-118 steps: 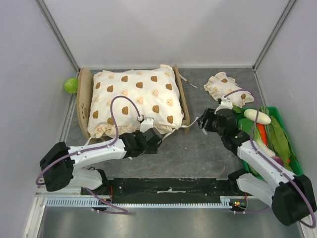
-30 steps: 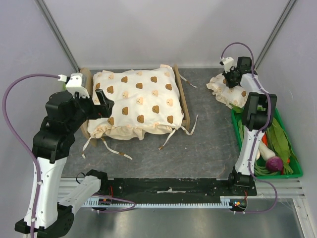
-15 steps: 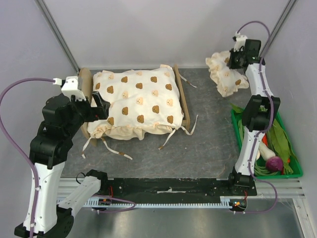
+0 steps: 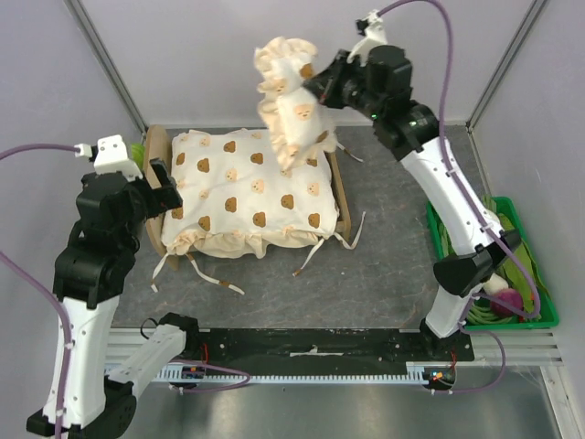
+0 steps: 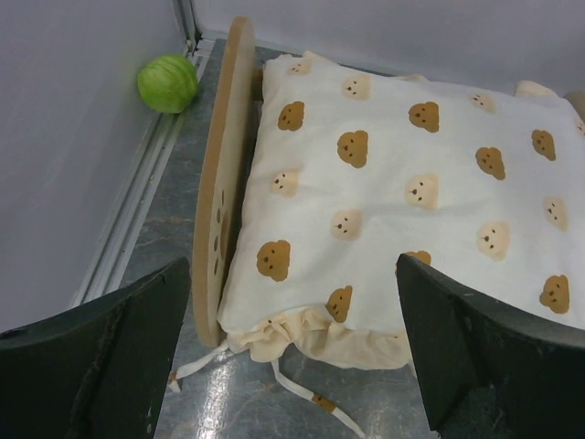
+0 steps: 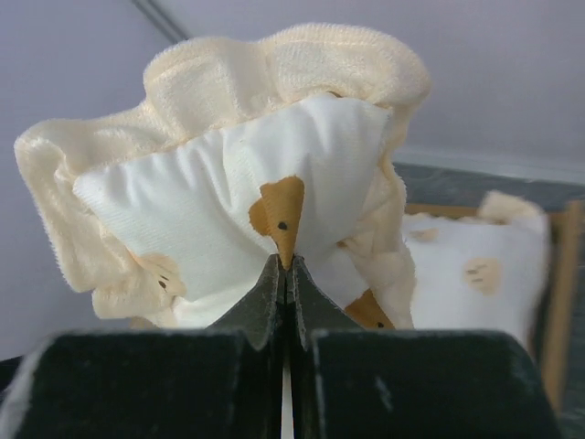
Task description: Set up the pet bed
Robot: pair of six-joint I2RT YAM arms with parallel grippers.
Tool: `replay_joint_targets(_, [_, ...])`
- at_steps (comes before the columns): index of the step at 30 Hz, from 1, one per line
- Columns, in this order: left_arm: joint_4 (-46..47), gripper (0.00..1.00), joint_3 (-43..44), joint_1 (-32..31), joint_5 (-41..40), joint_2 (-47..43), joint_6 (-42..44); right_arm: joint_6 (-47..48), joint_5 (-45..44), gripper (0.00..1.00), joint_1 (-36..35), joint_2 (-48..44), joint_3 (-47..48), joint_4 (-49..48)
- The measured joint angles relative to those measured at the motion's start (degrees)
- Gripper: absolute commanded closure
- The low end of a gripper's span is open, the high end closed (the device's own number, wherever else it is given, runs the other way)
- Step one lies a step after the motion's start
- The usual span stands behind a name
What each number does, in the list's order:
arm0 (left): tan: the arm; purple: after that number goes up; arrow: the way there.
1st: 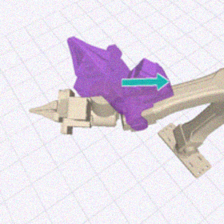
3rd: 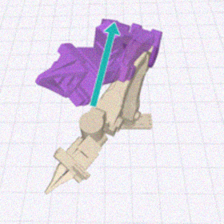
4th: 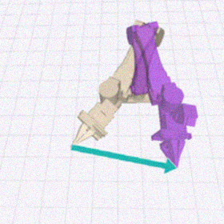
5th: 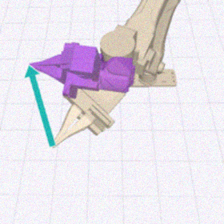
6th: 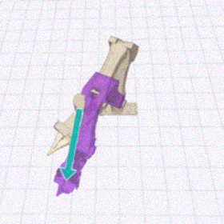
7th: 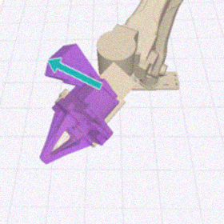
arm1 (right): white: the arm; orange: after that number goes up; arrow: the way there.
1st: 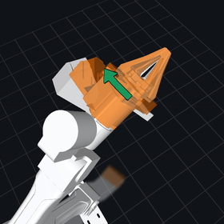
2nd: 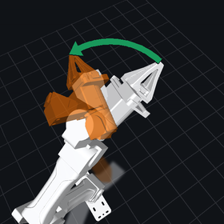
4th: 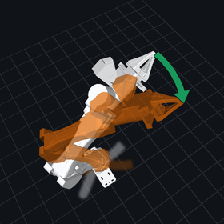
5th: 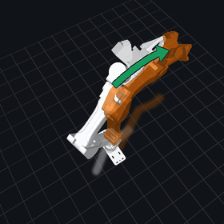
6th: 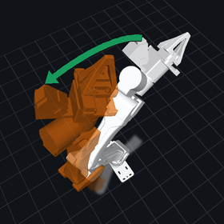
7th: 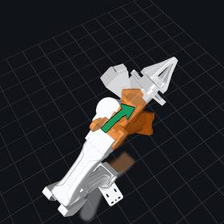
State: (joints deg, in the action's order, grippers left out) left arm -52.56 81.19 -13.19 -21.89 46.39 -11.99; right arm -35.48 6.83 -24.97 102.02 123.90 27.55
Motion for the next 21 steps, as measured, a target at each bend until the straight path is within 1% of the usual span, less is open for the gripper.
replay_joint_targets(2, [-0.1,0.0,1.8,0.1,-0.5,2.7,0.0,-4.1,-2.7,1.0,-6.5,0.4,0.9,-0.7])
replay_joint_targets(3, [-0.2,0.0,3.4,0.3,-0.3,4.2,0.0,-5.8,-4.3,1.0,-8.0,1.8,2.2,-0.8])
replay_joint_targets(5, [0.4,0.0,7.5,0.6,0.8,7.5,0.0,-8.5,-8.6,1.0,-15.2,6.4,7.1,-0.7])
replay_joint_targets(8, [0.6,0.0,10.3,0.6,2.7,8.7,-0.1,-11.5,-13.7,1.0,-20.8,13.0,10.6,-1.0])
replay_joint_targets(11, [0.4,0.0,11.3,0.6,4.2,6.8,-0.4,-13.2,-18.1,0.99,-24.2,18.2,10.6,-0.1])
replay_joint_targets(12, [0.2,0.0,11.5,0.6,4.7,5.9,-0.5,-13.6,-19.1,0.91,-24.8,19.6,10.5,0.2])
replay_joint_targets(13, [0.0,0.0,11.8,0.6,5.5,5.1,-0.5,-14.0,-19.9,0.68,-25.3,20.8,10.0,0.4])
replay_joint_targets(14, [-0.1,0.0,12.0,0.6,5.9,4.5,-0.6,-14.3,-20.7,0.6,-25.8,21.5,8.6,0.0])
replay_joint_targets(15, [-0.2,0.0,12.1,0.6,6.3,3.6,-0.6,-14.9,-21.2,0.54,-26.0,21.7,7.2,-0.2])
replay_joint_targets(16, [-0.3,0.0,12.2,0.7,7.0,2.9,-0.7,-15.0,-21.6,0.43,-26.2,21.8,6.0,-0.5])
replay_joint_targets(18, [-0.3,0.0,12.2,0.7,8.5,2.4,-0.9,-14.9,-21.8,0.34,-26.4,21.8,4.9,-1.6])
replay_joint_targets(19, [-0.3,0.0,12.2,0.7,8.9,2.5,-1.0,-14.6,-21.8,0.27,-26.4,21.8,4.9,-2.3])
replay_joint_targets(21, [-0.5,0.0,12.2,0.7,10.6,3.5,-1.3,-13.4,-22.3,0.23,-26.4,21.7,5.2,-4.4])
